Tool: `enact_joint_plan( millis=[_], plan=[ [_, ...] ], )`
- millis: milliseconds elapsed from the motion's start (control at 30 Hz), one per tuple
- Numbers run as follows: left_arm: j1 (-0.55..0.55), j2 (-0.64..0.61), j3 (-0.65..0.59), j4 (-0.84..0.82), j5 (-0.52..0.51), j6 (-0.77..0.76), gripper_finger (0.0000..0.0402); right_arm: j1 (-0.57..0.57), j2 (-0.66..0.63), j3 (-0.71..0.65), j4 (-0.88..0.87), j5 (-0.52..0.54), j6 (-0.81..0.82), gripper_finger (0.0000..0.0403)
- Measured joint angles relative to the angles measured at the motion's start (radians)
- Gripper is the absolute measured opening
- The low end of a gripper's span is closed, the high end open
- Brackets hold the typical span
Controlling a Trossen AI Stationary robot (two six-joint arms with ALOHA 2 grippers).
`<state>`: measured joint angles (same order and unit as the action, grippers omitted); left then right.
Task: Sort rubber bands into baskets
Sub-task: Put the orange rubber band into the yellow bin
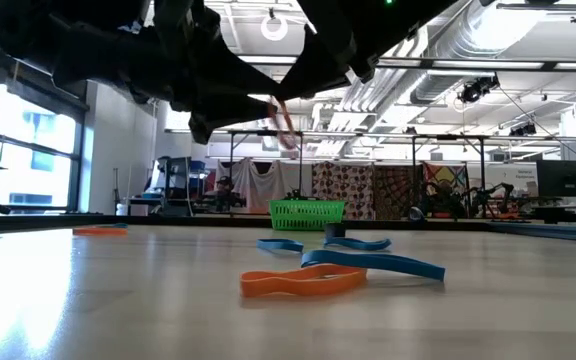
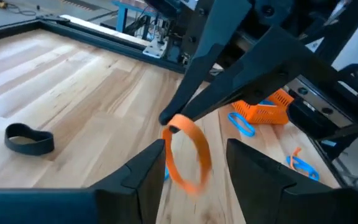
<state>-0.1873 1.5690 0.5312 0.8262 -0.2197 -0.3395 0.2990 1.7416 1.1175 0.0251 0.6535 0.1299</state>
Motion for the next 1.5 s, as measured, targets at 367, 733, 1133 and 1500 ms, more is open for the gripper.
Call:
enact_joint_plan(
  millis=[367,733,1133,1500],
  plan=[
    [0.006,0.0,0.0,-0.037,0.0,0.028,0.0015,0.001,0.0,0.0,0.002,0.002,0.002,0.0],
    [-0.005,0.0,-0.001,-0.017,0.061,0.036,0.0013,0.001,0.0,0.0,0.003,0.035,0.0,0.0],
    [-0.008,0.0,-0.001,-0.021,0.002,0.027,0.0137,0.001,0.0,0.0,0.003,0.035,0.0,0.0],
    [0.001,0.0,-0.001,-0.021,-0.016,-0.026,0.0168,0.001,0.0,0.0,0.003,0.035,0.0,0.0]
  ],
)
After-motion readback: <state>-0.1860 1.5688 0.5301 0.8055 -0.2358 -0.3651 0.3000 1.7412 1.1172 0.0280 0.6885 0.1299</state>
